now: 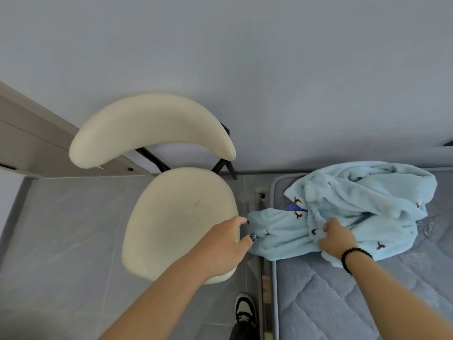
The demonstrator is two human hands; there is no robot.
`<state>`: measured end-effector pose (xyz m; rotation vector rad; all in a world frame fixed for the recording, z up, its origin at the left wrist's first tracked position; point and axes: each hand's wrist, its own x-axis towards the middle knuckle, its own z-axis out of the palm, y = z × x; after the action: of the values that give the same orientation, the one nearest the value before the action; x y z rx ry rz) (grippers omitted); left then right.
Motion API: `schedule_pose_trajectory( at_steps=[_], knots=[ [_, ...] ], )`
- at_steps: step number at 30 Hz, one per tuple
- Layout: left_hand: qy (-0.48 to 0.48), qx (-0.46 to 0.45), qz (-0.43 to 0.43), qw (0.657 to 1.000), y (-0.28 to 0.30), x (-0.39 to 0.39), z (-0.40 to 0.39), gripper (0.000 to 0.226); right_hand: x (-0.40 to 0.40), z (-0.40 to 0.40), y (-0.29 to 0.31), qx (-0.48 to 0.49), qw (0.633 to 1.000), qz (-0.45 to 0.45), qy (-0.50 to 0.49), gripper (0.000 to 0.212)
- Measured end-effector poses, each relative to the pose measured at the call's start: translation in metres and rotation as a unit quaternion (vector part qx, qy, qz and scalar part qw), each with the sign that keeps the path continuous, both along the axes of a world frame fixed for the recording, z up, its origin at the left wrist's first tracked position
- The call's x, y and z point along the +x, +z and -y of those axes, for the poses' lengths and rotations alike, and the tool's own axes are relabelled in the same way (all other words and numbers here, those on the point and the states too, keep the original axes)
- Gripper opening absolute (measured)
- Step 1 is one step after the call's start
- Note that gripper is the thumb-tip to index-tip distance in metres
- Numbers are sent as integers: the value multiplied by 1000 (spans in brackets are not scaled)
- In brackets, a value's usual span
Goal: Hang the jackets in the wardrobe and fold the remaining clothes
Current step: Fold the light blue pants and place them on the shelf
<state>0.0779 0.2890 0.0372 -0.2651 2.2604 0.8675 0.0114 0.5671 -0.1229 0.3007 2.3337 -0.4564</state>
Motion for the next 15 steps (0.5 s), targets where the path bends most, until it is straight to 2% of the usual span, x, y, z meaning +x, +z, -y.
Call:
schedule_pose_trajectory(
  at_steps=[3, 6, 11, 15],
  knots=[
    [4, 16, -5, 1000, 8, 2, 4, 54, 12, 20, 29, -64, 998, -28, 0, 23],
    [23, 35, -13, 999, 20, 4, 10, 55, 12, 50, 73, -130, 988, -39, 69, 23],
    [70, 47, -52, 995, 45, 16, 31, 66, -5, 110, 182, -239, 949, -69, 193, 21],
    [116, 66, -87, 987, 69, 45, 57, 78, 0, 156, 273, -283, 915, -92, 272, 15]
  ],
)
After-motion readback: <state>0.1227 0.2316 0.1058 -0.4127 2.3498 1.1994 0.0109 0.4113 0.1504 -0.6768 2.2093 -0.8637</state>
